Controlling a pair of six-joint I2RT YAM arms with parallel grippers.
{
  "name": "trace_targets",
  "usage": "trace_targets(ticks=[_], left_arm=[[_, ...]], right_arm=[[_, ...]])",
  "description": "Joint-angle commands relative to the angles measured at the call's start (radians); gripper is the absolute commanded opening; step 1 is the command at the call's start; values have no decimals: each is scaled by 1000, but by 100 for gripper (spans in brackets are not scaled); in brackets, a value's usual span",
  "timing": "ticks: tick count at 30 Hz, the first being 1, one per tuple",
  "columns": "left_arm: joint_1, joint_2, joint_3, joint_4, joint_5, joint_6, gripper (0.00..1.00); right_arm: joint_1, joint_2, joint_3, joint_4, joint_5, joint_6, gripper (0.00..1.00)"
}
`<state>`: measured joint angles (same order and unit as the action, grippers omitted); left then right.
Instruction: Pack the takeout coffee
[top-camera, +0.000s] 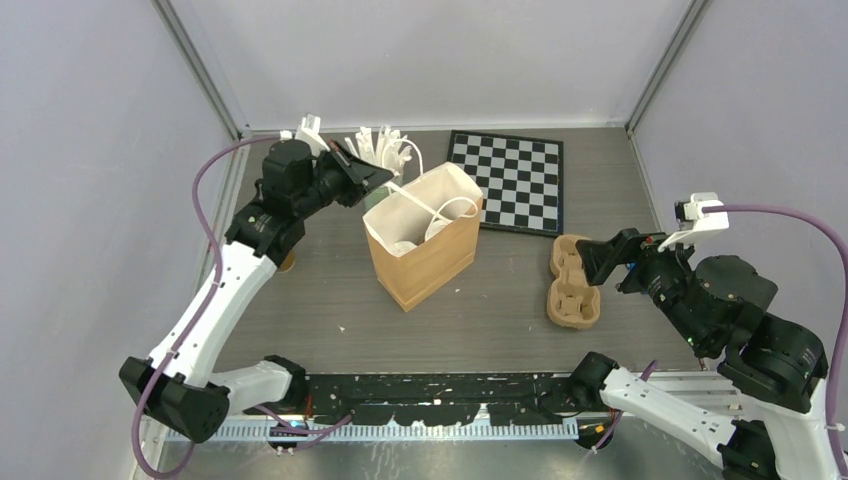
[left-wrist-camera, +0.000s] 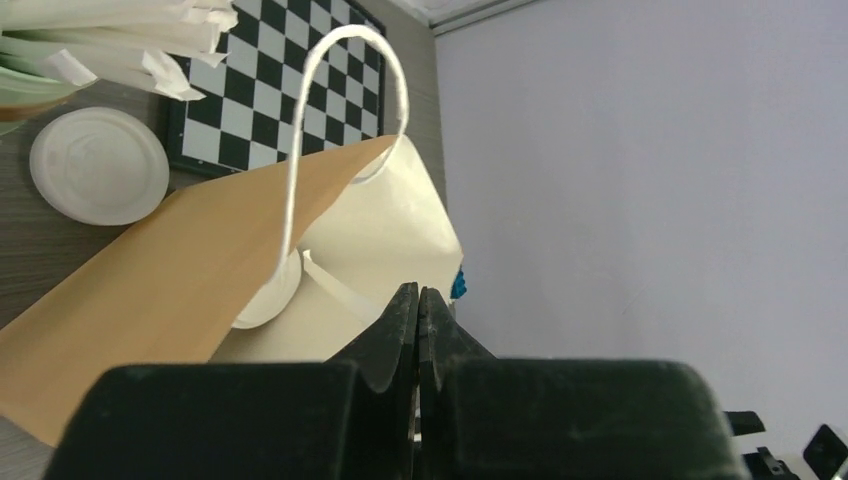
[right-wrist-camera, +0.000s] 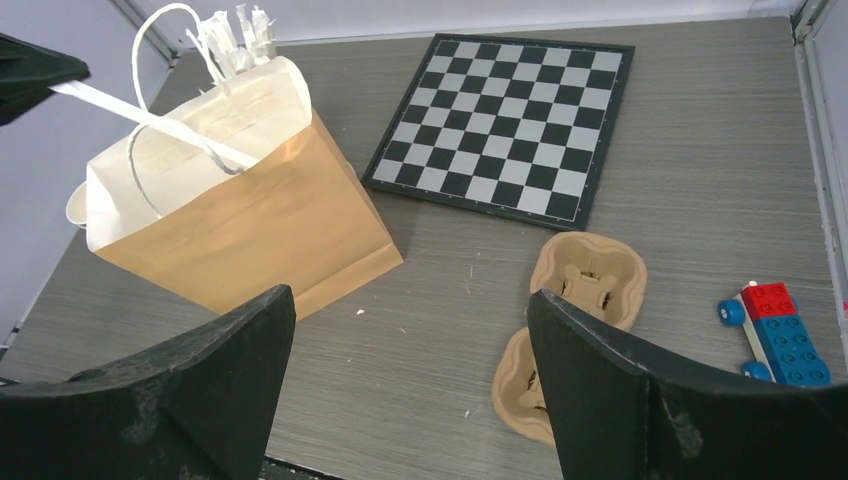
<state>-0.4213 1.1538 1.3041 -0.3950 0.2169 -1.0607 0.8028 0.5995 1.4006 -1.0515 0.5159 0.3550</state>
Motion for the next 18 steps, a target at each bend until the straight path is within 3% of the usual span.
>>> trace_targets(ticks=[1,7,9,10,13,16,18], left_arm=[[-14,21,-56,156,18,22,0],[-20,66,-77,255,84,31,0],[-20,72,-103,300,106,19,5],[-20,74,-116,315,109,11,10],[-6,79,-81,217,127,76,45],[27,73,38,-6,80,221,58],[46,67,124,-137,-54,290,64]], right_arm=[[-2,10,19,6,20,9,90],[-2,14,-2,15,16,14,90],[-2,15,-7,18,17,16,90],[-2,16,-10,18,18,16,90],[-2,19,-12,21,23,16,90],[-2,23,-8,17,26,18,90],[-2,24,-4,4,22,24,90]])
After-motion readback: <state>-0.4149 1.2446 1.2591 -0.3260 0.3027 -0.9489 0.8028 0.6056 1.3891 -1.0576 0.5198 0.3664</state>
